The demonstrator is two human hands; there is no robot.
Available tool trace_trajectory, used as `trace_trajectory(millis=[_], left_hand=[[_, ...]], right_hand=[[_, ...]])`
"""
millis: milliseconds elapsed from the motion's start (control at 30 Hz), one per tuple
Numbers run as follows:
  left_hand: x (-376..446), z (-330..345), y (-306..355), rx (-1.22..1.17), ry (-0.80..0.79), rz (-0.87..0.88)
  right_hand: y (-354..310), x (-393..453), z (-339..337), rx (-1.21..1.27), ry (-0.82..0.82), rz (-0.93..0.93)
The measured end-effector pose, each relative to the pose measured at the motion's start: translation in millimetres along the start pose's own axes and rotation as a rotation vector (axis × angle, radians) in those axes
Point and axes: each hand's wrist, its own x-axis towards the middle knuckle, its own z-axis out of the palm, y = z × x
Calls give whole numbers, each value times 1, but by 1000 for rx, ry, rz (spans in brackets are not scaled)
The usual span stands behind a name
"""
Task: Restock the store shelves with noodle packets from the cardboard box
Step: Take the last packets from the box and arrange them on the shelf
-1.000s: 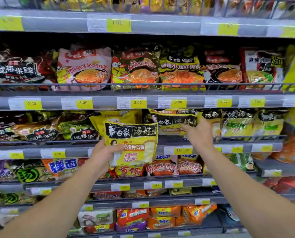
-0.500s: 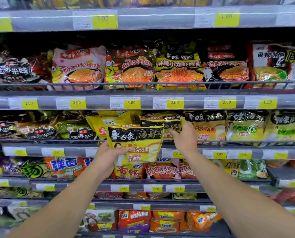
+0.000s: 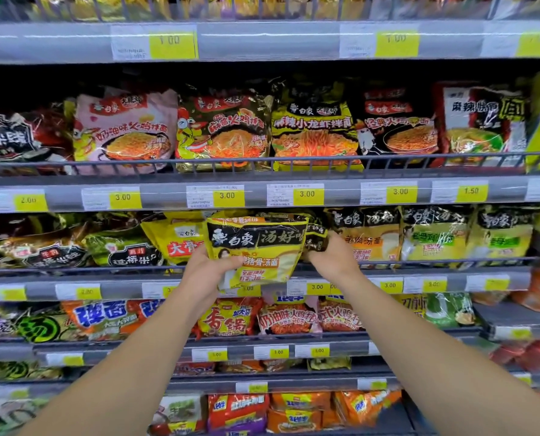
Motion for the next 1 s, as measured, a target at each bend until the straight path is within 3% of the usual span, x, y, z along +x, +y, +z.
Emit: trace_trajectory(millis=[67,200,333,467,533,633,800,933,1000], left_hand=[[1,10,0,15,-16,16],[0,33,-3,44,-43,57],[-1,49,-4,55,-45,51],[0,57,-4,73,-49,68],[1,62,0,159,-21,126],[12,65,6,468,8,252],[33,70,4,954,225,348],[32,75,-10,925,335,398],[24,76,-15,860,392,471]], right_hand=[[0,-8,-5,157,-4,17],[9,-27,-10,200,194,-26],[13,-35,-6,186,43,-79],[12,-23,-4,131,55,-115],[11,-13,-6,98,96,-146],[9,-2,-9,44,213,-167],[13,11,-2,-167,219,-169],[18,11,6,-327,249,-161],[17,9,9,-265,310,-150]])
